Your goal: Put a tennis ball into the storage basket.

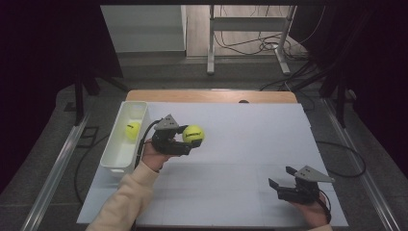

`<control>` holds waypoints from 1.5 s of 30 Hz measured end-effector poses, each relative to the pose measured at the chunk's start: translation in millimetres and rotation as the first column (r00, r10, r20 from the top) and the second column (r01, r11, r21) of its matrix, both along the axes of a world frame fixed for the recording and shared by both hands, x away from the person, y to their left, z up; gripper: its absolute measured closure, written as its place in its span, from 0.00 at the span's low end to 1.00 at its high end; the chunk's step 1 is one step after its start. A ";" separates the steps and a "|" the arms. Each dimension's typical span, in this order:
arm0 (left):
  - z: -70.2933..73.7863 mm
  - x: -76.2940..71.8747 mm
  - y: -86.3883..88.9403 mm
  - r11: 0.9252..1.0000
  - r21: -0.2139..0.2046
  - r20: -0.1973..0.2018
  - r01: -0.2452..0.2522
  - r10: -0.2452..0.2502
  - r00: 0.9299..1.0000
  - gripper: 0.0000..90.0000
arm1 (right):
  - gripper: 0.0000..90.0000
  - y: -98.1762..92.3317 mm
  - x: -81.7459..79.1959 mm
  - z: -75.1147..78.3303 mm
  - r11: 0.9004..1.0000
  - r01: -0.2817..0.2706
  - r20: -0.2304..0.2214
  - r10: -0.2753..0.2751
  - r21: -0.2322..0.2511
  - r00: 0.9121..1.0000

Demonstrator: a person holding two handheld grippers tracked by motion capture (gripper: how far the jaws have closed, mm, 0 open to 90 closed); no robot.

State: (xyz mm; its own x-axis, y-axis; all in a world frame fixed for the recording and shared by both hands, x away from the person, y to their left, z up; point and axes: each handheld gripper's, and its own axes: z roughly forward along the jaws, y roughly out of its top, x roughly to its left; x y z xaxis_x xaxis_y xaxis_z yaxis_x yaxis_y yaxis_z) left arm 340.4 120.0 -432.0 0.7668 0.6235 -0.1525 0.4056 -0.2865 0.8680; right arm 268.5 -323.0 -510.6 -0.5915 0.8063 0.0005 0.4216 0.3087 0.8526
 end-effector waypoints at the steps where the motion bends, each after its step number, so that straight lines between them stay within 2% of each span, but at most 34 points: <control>1: 1.2 -0.4 1.4 1.000 0.000 0.004 -0.002 0.002 1.000 0.30 | 0.18 0.0 -0.1 0.1 1.000 -0.002 0.001 0.002 0.002 1.000; 29: 22.3 -5.6 34.6 0.996 -0.046 0.035 -0.077 0.078 0.996 0.30 | 0.18 1.1 -0.6 0.5 1.000 -0.005 0.003 0.005 0.000 1.000; 45: 26.3 -7.9 57.5 0.987 -0.060 0.037 -0.147 0.149 0.988 0.30 | 0.18 0.5 -0.8 1.2 1.000 -0.003 0.006 0.003 0.004 1.000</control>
State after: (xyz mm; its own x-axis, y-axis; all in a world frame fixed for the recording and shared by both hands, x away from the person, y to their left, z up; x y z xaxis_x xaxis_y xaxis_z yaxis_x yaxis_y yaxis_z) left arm 332.6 177.5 -405.7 0.6733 0.7217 -0.1607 0.4030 -0.1761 0.8981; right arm 267.6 -322.5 -509.5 -0.5938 0.8046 -0.0001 0.4156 0.3068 0.8562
